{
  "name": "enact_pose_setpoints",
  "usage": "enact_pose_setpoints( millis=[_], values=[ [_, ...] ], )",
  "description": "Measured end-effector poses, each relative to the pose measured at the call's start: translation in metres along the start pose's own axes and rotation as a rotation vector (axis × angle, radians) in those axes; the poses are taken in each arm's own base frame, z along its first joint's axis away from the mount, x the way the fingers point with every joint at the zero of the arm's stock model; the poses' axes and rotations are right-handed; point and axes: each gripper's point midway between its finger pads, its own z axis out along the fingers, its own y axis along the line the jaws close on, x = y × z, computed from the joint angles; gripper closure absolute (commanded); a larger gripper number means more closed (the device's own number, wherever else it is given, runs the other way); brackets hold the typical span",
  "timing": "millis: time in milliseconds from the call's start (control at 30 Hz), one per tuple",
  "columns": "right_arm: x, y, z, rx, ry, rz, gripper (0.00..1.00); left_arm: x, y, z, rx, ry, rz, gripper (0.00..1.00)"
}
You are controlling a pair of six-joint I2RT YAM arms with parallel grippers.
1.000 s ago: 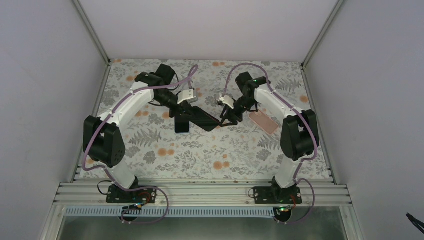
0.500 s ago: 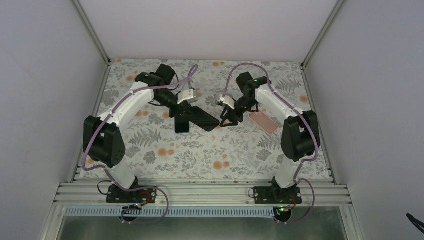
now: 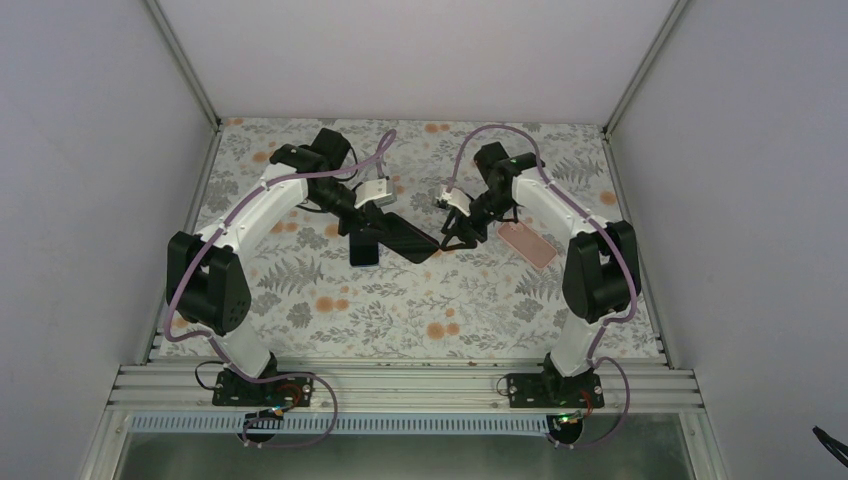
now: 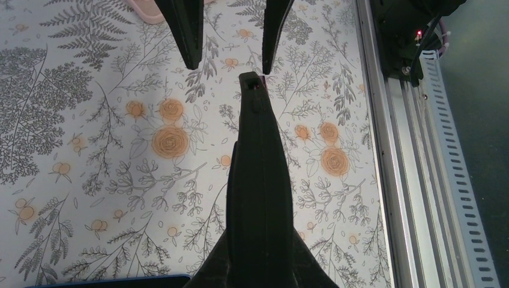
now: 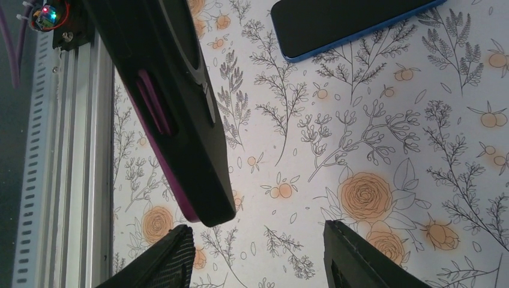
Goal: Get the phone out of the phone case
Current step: Remove the phone case from the phone.
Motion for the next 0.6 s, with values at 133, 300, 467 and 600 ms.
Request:
enact_pose_setpoints(
  millis=[133, 300, 467, 600],
  values=[
    [0.001, -0.0036, -0.0013, 0.008, -0.004, 0.004, 0.47, 0.0005, -0.0008, 0.0, 0.003, 0.002, -0.003, 0.98],
    [0.0037, -0.007, 0.0011, 0.003, 0.0, 0.014, 0.48, -0.0004, -0.0017, 0.0, 0.008, -0.004, -0.004, 0.98],
    [0.004, -0.0071, 0.0015, 0.002, 0.0, 0.015, 0.47, -0.0003, -0.0015, -0.0001, 0.007, -0.004, -0.004, 0.98],
    [0.0043, -0.0066, 0.0015, 0.0, 0.002, 0.016, 0.47, -0.0004, -0.0015, 0.0, 0.007, -0.004, -0.004, 0.98]
  ],
)
